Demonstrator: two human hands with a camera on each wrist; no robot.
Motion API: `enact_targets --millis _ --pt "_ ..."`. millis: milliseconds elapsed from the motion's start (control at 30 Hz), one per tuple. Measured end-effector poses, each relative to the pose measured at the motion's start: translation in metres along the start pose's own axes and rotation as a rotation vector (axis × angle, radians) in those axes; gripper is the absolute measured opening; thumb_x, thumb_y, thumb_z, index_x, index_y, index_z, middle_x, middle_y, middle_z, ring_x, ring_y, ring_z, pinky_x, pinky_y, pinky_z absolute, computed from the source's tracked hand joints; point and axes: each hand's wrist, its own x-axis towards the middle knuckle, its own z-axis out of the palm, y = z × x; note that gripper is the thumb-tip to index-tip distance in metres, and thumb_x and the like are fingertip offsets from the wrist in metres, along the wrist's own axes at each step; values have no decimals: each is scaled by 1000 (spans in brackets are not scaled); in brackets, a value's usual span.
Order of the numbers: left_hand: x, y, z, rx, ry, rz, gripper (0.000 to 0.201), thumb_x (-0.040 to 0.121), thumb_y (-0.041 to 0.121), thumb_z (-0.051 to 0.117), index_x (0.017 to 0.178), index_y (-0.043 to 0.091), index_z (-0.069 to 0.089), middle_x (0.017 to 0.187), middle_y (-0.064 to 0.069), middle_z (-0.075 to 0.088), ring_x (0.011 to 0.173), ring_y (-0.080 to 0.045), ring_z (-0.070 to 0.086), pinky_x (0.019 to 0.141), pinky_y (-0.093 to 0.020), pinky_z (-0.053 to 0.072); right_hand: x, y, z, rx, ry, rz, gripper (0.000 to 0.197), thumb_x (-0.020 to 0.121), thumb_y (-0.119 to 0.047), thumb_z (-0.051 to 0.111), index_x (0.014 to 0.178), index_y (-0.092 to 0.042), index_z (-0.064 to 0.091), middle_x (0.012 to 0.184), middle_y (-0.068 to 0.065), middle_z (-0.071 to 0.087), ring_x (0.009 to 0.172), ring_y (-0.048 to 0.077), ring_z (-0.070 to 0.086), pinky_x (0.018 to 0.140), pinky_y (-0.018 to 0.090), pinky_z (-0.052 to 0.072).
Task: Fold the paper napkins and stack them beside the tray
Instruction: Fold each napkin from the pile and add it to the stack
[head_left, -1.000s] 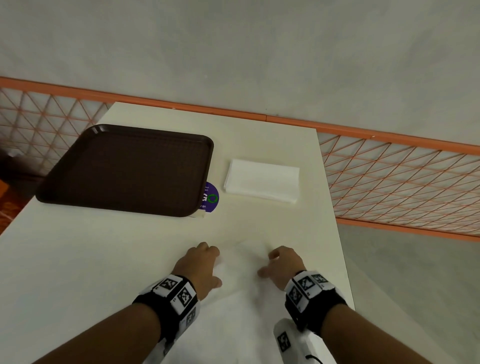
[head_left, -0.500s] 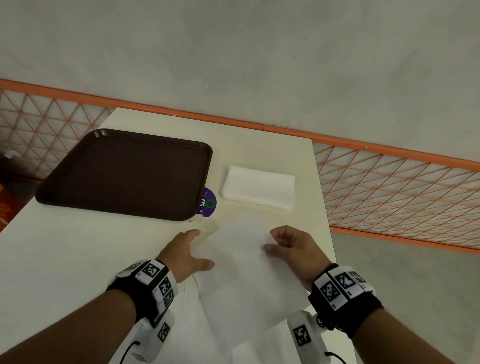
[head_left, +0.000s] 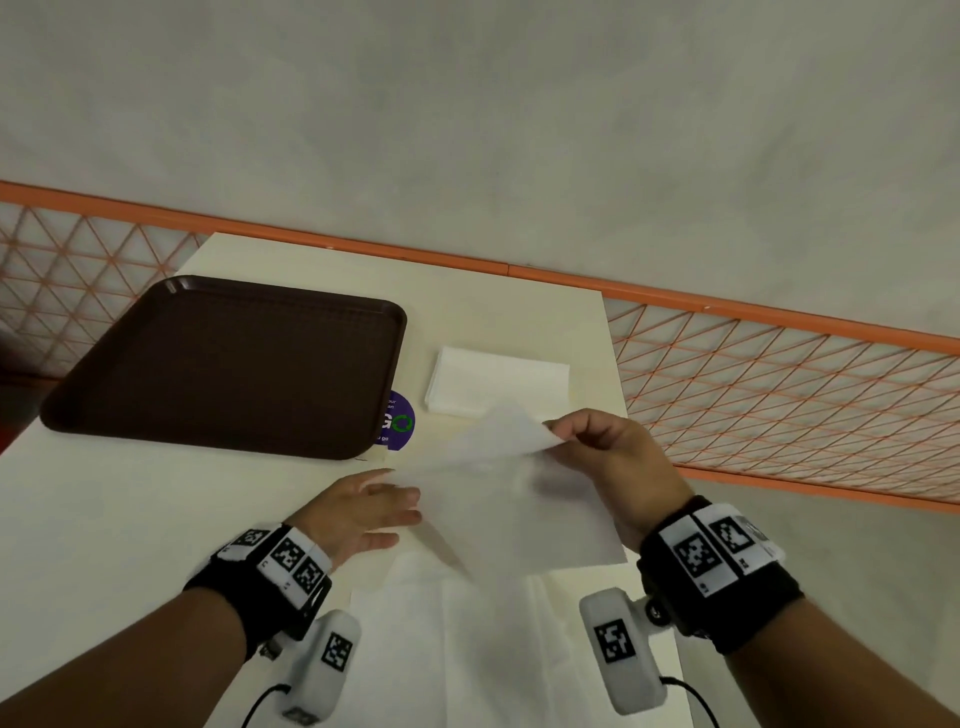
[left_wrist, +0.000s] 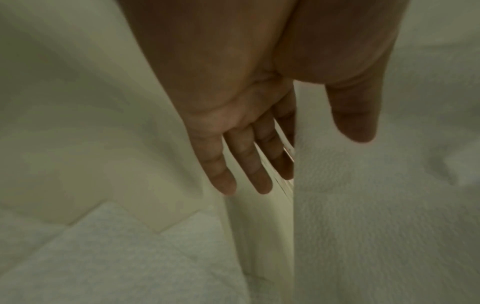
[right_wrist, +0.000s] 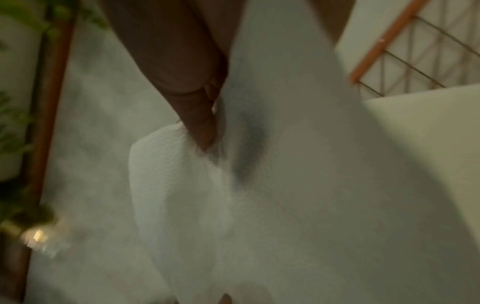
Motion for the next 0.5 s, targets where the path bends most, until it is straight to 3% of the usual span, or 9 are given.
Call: enact_targets --millis 67,167,333,433,500 --pt "1 1 3 -78 -9 -12 54 74 31 73 119 4 59 115 -13 69 106 -27 67 97 -46 48 1 4 -7 94 78 40 30 82 13 59 68 -13 64 71 8 65 56 18 59 57 27 49" --pt "3 7 9 -143 -29 3 36 89 30 61 117 8 62 114 -15 69 108 -31 65 96 -48 49 1 15 -14 149 173 108 20 83 7 62 78 -12 62 74 12 63 54 21 57 50 27 49" --pt "7 4 15 -50 17 42 31 96 29 55 114 6 64 109 -15 71 94 -28 68 79 -40 56 6 40 -17 155 274 221 10 87 -4 65 90 -13 63 80 14 69 64 26 61 63 37 51" --pt "12 3 11 75 148 94 26 95 36 55 103 17 70 108 -20 69 99 -38 66 93 -56 49 11 52 -16 54 310 238 9 90 -11 64 98 -15 64 84 12 72 72 29 61 70 43 48" --pt "14 5 9 154 237 126 23 93 39 55 93 22 71 103 -21 69 100 -43 63 90 -57 49 13 56 -16 -30 310 235 14 91 -15 63 103 -23 63 89 12 73 75 31 63 74 47 53"
